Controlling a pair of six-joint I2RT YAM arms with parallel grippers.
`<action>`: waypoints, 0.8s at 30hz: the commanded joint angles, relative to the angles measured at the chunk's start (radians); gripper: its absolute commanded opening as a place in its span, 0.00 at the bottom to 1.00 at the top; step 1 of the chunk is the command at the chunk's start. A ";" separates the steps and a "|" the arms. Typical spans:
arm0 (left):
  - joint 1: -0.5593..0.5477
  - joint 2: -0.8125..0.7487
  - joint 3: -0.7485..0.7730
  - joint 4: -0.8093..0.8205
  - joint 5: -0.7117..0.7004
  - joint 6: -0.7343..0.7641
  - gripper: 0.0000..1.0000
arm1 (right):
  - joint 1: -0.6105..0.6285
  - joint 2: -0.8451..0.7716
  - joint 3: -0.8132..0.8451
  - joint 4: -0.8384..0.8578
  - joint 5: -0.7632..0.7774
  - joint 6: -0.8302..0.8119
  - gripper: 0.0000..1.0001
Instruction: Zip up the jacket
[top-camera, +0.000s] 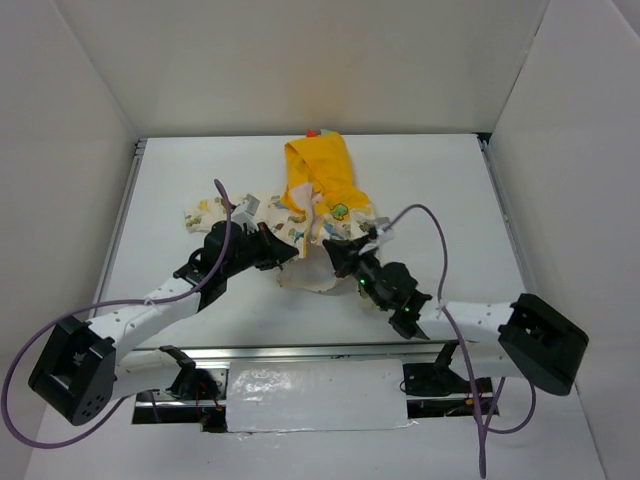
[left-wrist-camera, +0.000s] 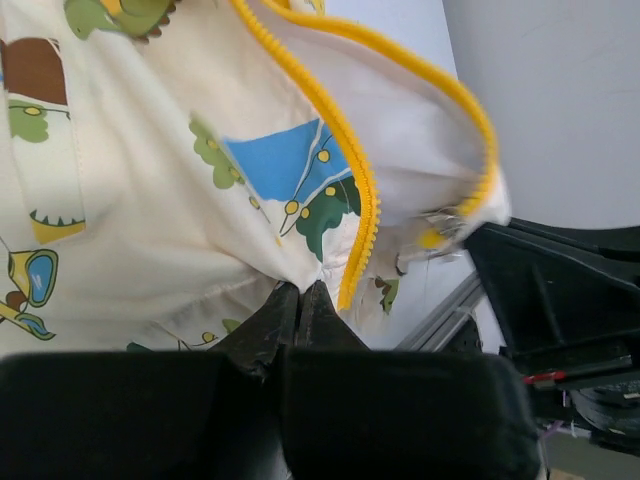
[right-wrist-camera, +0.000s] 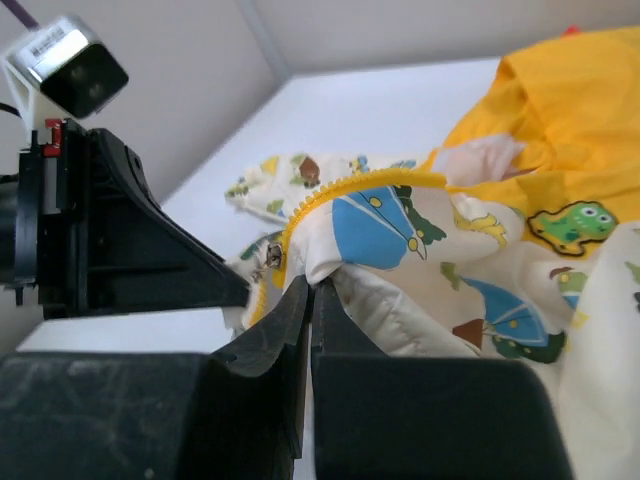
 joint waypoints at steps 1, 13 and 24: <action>0.003 -0.045 0.040 -0.004 -0.055 0.012 0.00 | -0.081 -0.042 -0.190 0.532 -0.104 0.044 0.00; 0.004 -0.062 0.033 0.062 0.010 0.024 0.00 | -0.085 0.153 -0.202 0.745 -0.276 0.010 0.00; 0.003 -0.054 0.040 0.032 -0.034 0.030 0.00 | 0.047 0.085 -0.003 0.291 0.178 -0.422 0.00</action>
